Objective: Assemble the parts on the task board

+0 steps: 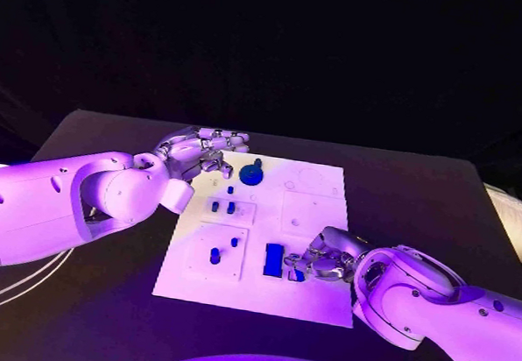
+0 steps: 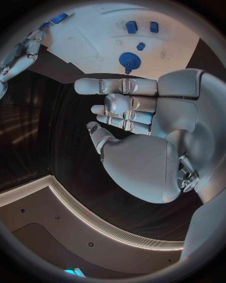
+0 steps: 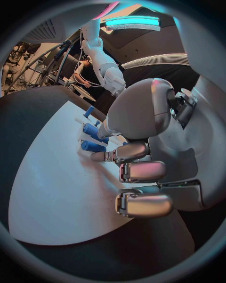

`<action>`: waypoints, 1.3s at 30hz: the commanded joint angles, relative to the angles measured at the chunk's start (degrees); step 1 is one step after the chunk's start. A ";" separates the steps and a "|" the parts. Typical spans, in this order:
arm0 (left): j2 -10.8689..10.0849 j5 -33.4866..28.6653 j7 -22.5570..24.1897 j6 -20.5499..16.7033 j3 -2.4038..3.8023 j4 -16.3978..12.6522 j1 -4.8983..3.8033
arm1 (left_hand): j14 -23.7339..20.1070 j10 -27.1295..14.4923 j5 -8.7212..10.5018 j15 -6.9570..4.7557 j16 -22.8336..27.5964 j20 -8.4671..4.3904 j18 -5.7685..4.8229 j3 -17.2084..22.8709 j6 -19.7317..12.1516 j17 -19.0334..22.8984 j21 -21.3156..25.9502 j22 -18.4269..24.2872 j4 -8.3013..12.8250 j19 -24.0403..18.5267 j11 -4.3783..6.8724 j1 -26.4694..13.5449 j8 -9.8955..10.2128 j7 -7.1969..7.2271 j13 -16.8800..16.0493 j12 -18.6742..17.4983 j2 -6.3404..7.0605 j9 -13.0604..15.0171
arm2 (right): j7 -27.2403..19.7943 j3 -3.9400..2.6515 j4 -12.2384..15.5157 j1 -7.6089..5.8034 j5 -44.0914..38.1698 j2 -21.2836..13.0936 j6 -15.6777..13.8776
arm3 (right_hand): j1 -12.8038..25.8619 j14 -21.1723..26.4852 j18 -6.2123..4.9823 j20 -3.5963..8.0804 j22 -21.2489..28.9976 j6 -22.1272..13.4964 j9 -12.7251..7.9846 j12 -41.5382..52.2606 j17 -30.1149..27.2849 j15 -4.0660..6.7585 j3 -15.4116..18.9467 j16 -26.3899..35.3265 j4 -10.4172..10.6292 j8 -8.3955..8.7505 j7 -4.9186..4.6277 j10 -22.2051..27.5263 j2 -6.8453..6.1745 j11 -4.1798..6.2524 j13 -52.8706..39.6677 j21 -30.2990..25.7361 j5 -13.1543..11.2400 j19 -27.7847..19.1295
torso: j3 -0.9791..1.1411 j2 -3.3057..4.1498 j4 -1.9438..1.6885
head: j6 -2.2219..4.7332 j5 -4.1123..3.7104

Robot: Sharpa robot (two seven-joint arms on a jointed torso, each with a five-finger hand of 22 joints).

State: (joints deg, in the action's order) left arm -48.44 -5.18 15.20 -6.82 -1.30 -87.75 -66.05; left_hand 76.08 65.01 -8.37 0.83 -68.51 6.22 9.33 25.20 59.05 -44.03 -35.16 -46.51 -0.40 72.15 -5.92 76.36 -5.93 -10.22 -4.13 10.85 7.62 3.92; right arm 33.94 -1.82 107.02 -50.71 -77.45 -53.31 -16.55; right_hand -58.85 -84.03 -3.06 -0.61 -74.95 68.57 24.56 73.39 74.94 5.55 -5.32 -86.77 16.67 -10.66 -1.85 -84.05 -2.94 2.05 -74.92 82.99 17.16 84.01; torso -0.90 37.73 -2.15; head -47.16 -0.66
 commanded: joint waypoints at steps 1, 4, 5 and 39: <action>0.11 0.24 0.21 1.06 0.03 -0.17 -0.02 | -0.37 -0.49 -0.21 0.10 0.17 0.32 1.11 -0.37 -0.33 -0.04 0.13 0.08 -0.02 -0.10 -0.04 -0.55 -0.33 -0.10 0.06 0.36 -0.22 -0.03 | -0.19 0.01 0.28 0.03 -0.58 0.16 1.17 | 1.21 -5.06 0.65 0.31 -4.83 0.64 0.20 0.62 10.46 0.38 1.30 -0.24 0.05 -0.41 0.13 -1.71 0.08 0.35 -6.23 0.21 -0.79 1.88 | 0.00 0.00 -0.02 | 0.02 -0.02; 0.11 0.24 0.22 1.08 0.03 -0.16 -0.02 | -0.37 -0.49 -0.21 0.10 0.17 0.32 1.11 -0.37 -0.33 -0.04 0.13 0.08 -0.02 -0.10 -0.04 -0.55 -0.33 -0.10 0.06 0.36 -0.22 -0.03 | -0.25 0.01 0.49 0.03 -0.69 0.07 1.14 | 2.08 -5.07 0.66 0.39 -4.88 0.78 0.42 1.22 10.47 0.47 2.85 -0.25 0.04 -0.72 0.25 -1.93 0.35 0.46 -6.62 0.23 -1.78 1.90 | 0.04 0.01 -0.03 | -0.03 0.02; 0.11 0.24 0.22 1.08 0.03 -0.16 -0.02 | -0.37 -0.49 -0.21 0.10 0.17 0.32 1.11 -0.37 -0.33 -0.04 0.13 0.08 -0.02 -0.10 -0.04 -0.55 -0.33 -0.10 0.06 0.36 -0.22 -0.03 | -0.26 0.01 0.56 0.03 -0.74 0.02 1.07 | 2.23 -5.07 0.66 0.40 -4.88 0.79 0.46 1.26 10.46 0.48 3.17 -0.24 0.05 -0.77 0.27 -1.95 0.39 0.47 -6.65 0.22 -1.92 1.90 | 0.04 0.01 -0.03 | -0.03 0.02; 0.07 0.91 0.10 1.19 0.03 0.06 -0.01 | -0.37 -0.49 -0.21 0.10 0.17 0.32 1.11 -0.37 -0.33 -0.04 0.13 0.08 -0.02 -0.10 -0.04 -0.55 -0.33 -0.10 0.06 0.36 -0.22 -0.03 | -4.19 0.01 0.82 0.14 -2.18 -2.31 4.59 | -8.54 -5.04 0.64 0.38 -4.87 -0.20 1.21 0.49 10.38 0.40 8.64 -0.14 -3.76 -1.55 0.09 -1.72 -0.28 0.33 -6.67 0.06 -7.44 1.82 | -0.03 -0.04 -0.01 | 0.15 0.00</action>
State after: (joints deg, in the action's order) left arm -48.47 -4.54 15.10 -6.64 -1.30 -87.64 -66.05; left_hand 76.08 65.01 -8.37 0.83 -68.51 6.22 9.34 25.20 59.05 -44.03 -35.16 -46.51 -0.40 72.15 -5.92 76.36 -5.93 -10.22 -4.14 10.85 7.62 3.92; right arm 30.91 -1.83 107.97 -50.65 -78.67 -55.65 -13.80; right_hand -67.05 -83.81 -3.06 -0.62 -74.92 68.67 25.71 74.19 74.92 5.75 3.00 -86.76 13.03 -11.96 -1.75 -83.84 -3.55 2.24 -74.94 82.99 9.97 84.01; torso -0.90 37.69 -2.15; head -47.07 -0.65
